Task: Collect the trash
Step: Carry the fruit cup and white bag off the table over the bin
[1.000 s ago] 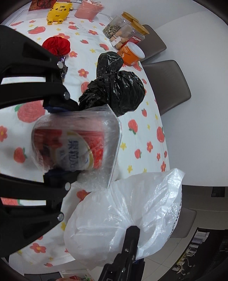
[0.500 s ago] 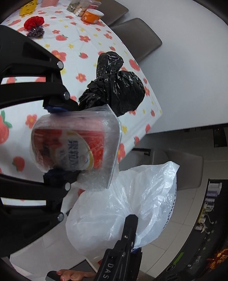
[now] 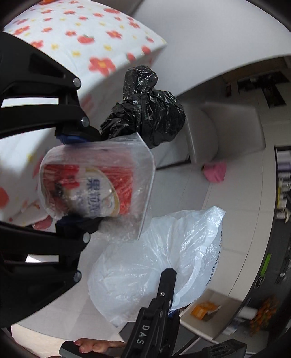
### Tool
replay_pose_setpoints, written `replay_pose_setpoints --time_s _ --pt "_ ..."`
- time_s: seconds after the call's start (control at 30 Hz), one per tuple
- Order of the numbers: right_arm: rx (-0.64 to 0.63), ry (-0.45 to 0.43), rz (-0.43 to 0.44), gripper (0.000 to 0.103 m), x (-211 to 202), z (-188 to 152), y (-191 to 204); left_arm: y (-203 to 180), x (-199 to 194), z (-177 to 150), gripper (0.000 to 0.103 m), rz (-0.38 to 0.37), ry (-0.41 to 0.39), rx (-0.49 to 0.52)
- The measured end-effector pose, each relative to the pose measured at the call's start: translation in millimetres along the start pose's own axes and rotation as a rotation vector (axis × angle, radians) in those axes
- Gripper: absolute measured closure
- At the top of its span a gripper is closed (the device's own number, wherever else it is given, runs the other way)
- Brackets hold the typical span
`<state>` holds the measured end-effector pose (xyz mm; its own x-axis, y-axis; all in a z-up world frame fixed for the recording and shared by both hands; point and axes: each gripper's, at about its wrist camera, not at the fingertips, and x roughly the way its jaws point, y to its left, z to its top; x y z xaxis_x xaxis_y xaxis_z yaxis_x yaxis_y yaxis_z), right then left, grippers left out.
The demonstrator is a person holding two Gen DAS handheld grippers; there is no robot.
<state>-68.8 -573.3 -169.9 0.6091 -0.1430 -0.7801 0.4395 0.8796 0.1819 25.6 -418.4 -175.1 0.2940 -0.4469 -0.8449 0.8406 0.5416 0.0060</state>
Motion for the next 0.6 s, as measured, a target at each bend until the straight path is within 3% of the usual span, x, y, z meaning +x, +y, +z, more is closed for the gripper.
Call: replay_pose_setpoints --time_s 0.3,0.6 --pt "0.126 0.096 -0.08 0.07 64.8 -35.3 -110.2 -67.0 117.7 8.2 0.055 -0.126 0.122 0.065" --pt "0.193 0.213 -0.074 0.07 188.8 -82.1 -169.6 -95.7 250.0 -10.0 0.055 -0.204 0.322 0.099"
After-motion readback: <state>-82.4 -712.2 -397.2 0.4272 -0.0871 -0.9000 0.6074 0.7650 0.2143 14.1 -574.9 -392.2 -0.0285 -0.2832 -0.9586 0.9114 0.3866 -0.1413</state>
